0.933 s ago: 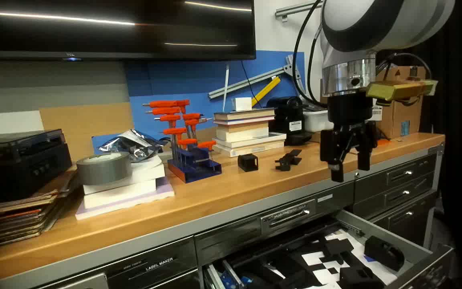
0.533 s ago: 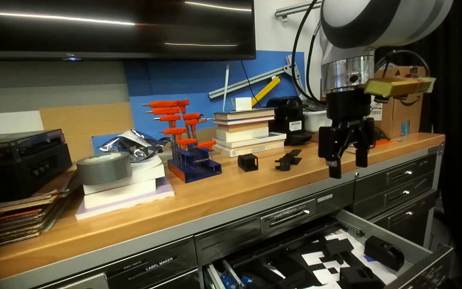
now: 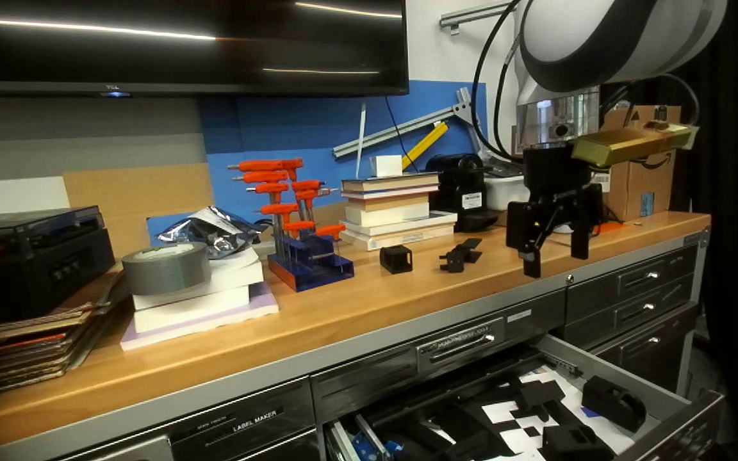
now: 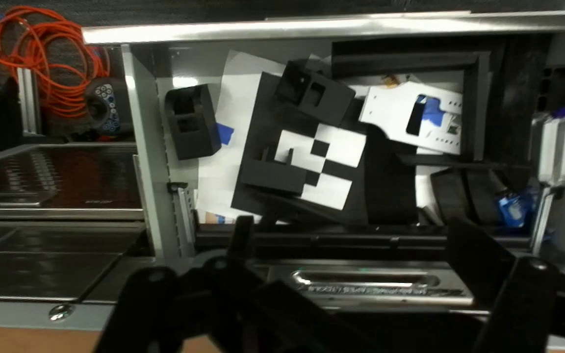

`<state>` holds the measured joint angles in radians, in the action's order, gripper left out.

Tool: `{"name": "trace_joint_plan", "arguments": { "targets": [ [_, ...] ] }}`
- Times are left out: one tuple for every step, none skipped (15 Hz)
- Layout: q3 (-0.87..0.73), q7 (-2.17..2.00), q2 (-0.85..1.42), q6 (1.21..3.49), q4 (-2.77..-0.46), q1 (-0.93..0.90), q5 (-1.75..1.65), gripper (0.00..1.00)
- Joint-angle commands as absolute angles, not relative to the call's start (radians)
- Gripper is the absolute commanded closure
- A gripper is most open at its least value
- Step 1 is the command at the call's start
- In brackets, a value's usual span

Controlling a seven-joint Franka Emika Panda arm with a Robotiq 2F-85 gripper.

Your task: Put the three black objects in the open drawer and close it

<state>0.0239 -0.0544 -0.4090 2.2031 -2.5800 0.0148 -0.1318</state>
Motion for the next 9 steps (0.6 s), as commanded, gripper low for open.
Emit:
{"name": "trace_joint_plan", "arguments": {
  "targets": [
    [0.031, -0.162, -0.347, 2.34, -2.559, 0.082, -0.214, 0.0],
    [0.029, -0.184, -0.326, 2.382, -2.556, 0.099, -0.236, 0.0],
    [0.026, -0.205, -0.296, 2.434, -2.551, 0.116, -0.257, 0.0],
    [0.022, -0.222, -0.266, 2.48, -2.542, 0.131, -0.272, 0.0],
    [0.017, -0.236, -0.229, 2.524, -2.527, 0.143, -0.281, 0.0],
    [0.013, -0.239, -0.191, 2.556, -2.506, 0.147, -0.279, 0.0],
    [0.01, -0.24, -0.155, 2.583, -2.479, 0.147, -0.274, 0.0],
    [0.009, -0.246, -0.128, 2.605, -2.456, 0.147, -0.269, 0.0],
    [0.006, -0.248, -0.101, 2.623, -2.428, 0.143, -0.263, 0.0]
  ]
}}
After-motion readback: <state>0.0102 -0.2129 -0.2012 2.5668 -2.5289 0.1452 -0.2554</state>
